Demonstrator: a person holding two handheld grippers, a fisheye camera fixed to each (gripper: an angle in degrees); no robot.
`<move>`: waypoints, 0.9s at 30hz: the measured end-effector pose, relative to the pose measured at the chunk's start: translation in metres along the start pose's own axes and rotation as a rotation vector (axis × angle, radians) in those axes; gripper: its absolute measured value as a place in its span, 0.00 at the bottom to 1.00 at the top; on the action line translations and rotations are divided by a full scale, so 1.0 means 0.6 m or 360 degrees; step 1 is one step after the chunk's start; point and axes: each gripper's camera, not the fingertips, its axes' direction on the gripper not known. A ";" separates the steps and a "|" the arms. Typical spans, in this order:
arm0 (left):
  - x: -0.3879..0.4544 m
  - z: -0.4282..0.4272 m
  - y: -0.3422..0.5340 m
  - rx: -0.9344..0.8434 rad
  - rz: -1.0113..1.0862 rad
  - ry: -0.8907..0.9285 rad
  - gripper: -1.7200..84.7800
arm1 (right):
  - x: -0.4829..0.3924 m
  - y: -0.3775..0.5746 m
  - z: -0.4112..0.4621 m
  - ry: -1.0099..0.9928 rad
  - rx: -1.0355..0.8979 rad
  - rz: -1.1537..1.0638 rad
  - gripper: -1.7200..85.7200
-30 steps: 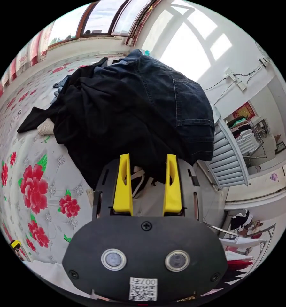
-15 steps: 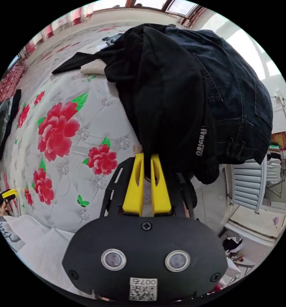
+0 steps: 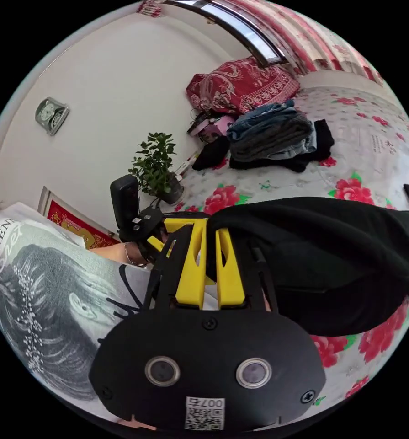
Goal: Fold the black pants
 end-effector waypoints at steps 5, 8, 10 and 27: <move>-0.027 -0.142 0.096 0.0051 -0.0030 -0.0717 0.09 | -0.137 -0.055 0.080 -0.0061 -0.0111 -0.0309 0.05; -0.104 -0.209 0.154 0.0008 -0.0399 -0.0789 0.08 | -0.104 -0.049 0.087 0.0001 -0.0166 -0.0179 0.06; -0.155 -0.252 0.209 0.0105 -0.0668 -0.0666 0.08 | -0.017 -0.022 0.043 0.0165 -0.0117 0.0086 0.06; -0.261 -0.345 0.239 0.0234 -0.1024 -0.0610 0.07 | 0.621 0.071 -0.510 0.0960 0.0350 0.1407 0.07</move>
